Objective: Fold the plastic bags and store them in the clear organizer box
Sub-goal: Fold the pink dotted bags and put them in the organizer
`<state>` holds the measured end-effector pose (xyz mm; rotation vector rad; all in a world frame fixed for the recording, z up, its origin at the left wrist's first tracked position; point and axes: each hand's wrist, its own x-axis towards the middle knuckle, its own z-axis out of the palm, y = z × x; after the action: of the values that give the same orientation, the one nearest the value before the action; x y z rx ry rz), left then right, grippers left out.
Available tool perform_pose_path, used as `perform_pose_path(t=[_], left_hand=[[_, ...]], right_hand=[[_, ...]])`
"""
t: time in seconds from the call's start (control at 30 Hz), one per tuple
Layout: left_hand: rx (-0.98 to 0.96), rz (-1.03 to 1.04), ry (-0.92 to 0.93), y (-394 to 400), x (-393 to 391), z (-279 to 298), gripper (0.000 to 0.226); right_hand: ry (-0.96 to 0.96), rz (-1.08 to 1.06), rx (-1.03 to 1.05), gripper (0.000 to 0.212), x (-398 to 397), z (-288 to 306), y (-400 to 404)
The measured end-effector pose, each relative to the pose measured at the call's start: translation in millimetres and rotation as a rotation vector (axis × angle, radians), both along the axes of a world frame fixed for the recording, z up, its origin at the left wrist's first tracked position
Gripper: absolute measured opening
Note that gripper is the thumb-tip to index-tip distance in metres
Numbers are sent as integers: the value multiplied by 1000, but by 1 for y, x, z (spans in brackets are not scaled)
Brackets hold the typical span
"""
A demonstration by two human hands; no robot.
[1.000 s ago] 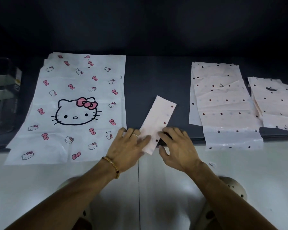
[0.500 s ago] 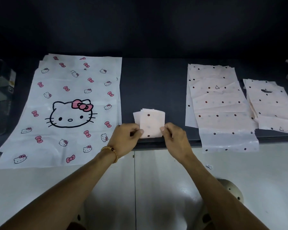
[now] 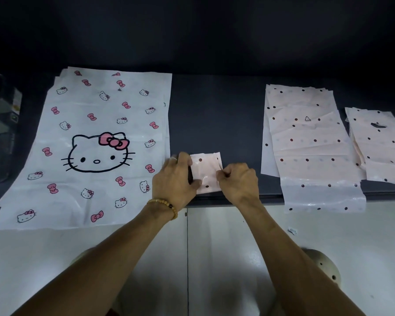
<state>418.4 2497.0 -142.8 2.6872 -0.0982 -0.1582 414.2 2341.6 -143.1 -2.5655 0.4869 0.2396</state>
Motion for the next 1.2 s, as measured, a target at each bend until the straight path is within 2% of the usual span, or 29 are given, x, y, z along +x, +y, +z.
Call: perform_pose_path(t=[0.07,0.13,0.2,0.3,0.37,0.43,0.5,0.57,0.67,0.77,0.83,1.0,1.2], left_hand=[[71,-212,-126,3,7,-3,51],[94,-440,-108,6,13,-6,48],[141,-521,-75,7,17,-9,44],[202,-502,-133,2,16,-8,40],[240,-499,-146,-3,11,-8,39],[233,-457,-147,-7,4,-9,39],[212,-421,-143,-10,0,-9,40],[237,-412,-115,-10,-1,-10,44],[299,-446,-182,-11,3,-6,43],[260,-715,-226,-30,6,-9,51],[200,-809,-123,-42,10,-16,62],[160,-771,-110,-30,21,-31,56],[151,-654,-164,30,43,-26,48]], right_hand=[[15,-14,10,31,0,0,0],[17,-15,21,28,0,0,-1],[-6,-30,33,18,0,-1,-2],[-59,-58,-13,18,2,-1,-7],[-173,-39,-59,19,-3,0,-11],[-350,53,-157,18,-19,-4,-14],[-436,179,-297,26,-44,-15,-13],[-372,256,-335,38,-63,-28,-12],[-285,228,-245,48,-68,-36,-10],[-270,251,-204,49,-65,-36,-12],[-272,260,-184,51,-65,-36,-16],[-294,257,-174,52,-64,-33,-20],[-302,260,-164,52,-64,-34,-20]])
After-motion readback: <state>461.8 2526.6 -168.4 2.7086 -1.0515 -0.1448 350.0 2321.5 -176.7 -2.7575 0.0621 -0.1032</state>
